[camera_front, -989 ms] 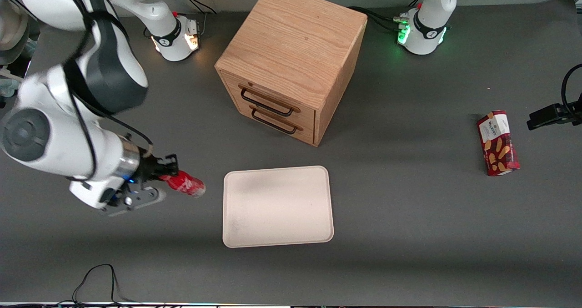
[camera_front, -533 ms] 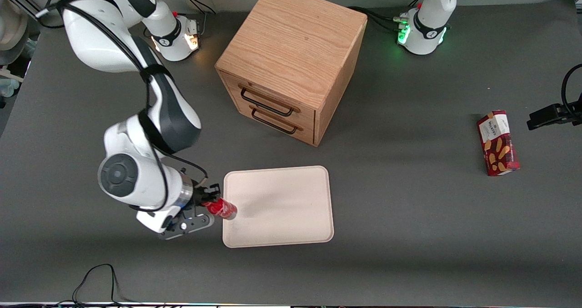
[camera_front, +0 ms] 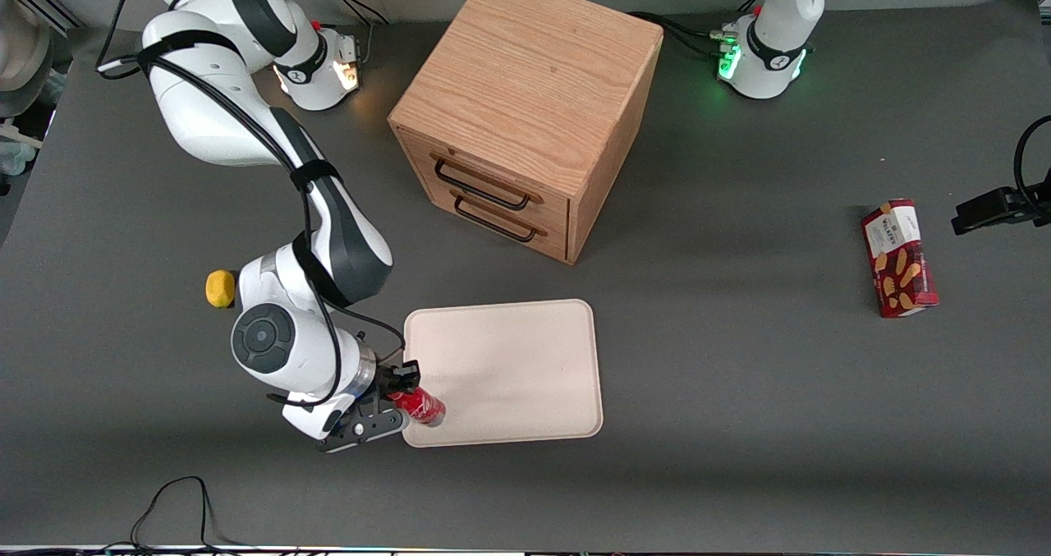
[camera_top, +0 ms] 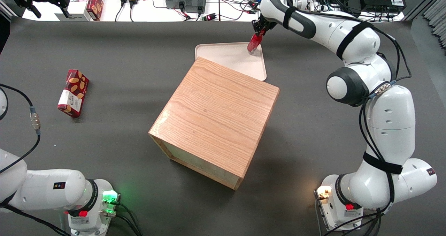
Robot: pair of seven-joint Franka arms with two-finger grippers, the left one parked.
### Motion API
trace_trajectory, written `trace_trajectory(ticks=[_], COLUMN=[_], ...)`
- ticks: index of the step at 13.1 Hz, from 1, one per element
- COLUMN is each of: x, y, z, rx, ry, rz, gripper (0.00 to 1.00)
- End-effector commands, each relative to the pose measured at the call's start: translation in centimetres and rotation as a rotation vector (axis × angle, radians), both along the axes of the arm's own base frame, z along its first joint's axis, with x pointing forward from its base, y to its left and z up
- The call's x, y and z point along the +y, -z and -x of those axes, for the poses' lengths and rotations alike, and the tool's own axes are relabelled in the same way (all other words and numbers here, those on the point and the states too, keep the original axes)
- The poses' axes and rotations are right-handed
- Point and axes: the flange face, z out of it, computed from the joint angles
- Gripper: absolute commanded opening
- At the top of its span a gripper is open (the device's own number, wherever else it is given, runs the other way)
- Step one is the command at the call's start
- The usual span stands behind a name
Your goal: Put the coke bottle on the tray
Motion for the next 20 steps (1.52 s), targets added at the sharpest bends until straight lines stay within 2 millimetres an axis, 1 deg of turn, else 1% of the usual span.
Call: trace_trajectory(ticks=[1,2,9,10,11,12,13,14,15,16,17,18,20], x=[0.3,0.2,-0.2,-0.3,-0.5,-1.4,-3.4,-4.8,-7.0,-9.6,-12.7,-15.6,-19.9], y=[-0.4,-0.4,-1.4,-2.1,-3.0,-4.5,-5.6,-7.5,-8.7,-10.1,-11.8,-13.3,-15.9], z=[-0.3,-0.3,-0.4,-0.3,0.2,1.1,2.1,3.5,5.0,6.5,8.2,10.3,14.5], rx=[-0.014,-0.012,-0.023,-0.025,-0.020,-0.012,0.003,0.008,0.018,0.031,0.049,0.064,0.064], ry=[0.025,0.052,0.062,0.063,0.064,0.072,0.086,0.098,0.122,0.164,0.229,0.284,0.359], rz=[-0.002,-0.004,-0.008,-0.006,0.003,0.013,0.031,0.045,0.073,0.079,0.049,0.021,0.014], gripper=[0.75,1.00,1.00,1.00,1.00,1.00,1.00,1.00,1.00,1.00,1.00,1.00,1.00])
